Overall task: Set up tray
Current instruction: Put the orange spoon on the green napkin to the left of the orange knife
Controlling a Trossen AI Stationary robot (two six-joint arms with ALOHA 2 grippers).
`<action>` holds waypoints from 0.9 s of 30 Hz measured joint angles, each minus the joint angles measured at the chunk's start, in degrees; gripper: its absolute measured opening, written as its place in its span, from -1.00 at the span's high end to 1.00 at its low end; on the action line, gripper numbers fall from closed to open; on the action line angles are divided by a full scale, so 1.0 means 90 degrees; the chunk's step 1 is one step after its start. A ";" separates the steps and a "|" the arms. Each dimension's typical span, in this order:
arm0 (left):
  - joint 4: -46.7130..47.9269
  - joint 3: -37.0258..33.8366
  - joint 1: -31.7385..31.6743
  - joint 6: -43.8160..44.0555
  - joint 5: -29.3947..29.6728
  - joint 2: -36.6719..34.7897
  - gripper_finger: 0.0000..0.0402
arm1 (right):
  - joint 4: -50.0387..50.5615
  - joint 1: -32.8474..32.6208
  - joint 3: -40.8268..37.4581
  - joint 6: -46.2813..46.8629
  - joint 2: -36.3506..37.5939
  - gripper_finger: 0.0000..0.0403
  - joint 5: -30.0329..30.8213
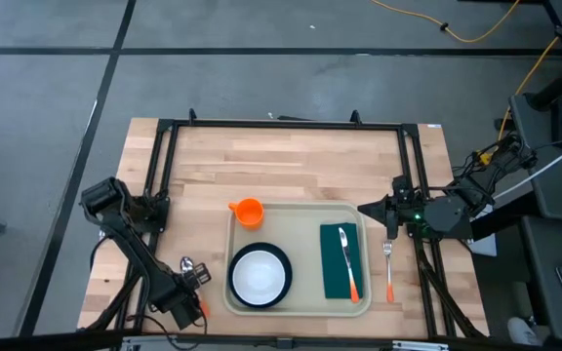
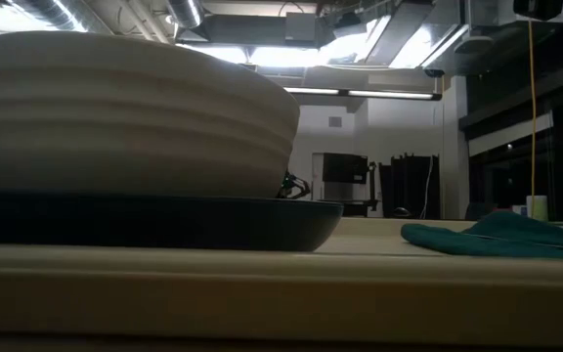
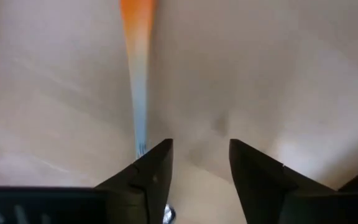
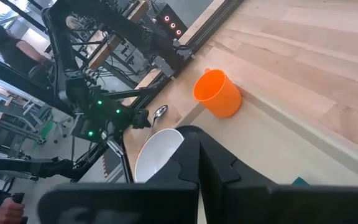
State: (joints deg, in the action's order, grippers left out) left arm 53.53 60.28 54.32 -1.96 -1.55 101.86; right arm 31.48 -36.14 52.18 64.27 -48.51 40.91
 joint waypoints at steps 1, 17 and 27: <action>0.0026 0.0076 -0.0013 -0.0020 -0.0003 -0.0003 0.24 | 0.0001 0.0001 0.0000 0.0001 0.0000 1.00 0.0000; -0.0576 -0.0464 -0.0448 -0.0038 -0.0013 -0.0659 0.22 | 0.0004 0.0000 0.0000 0.0159 -0.0016 1.00 0.0121; -0.0885 -0.1047 -0.1119 -0.0318 -0.0378 -0.0685 0.05 | -0.0002 0.0000 0.0000 0.0338 -0.0164 0.98 0.0114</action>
State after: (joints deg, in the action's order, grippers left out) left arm 45.56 50.85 44.25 -4.82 -4.95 95.70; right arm 31.46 -36.14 52.18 67.31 -49.99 41.93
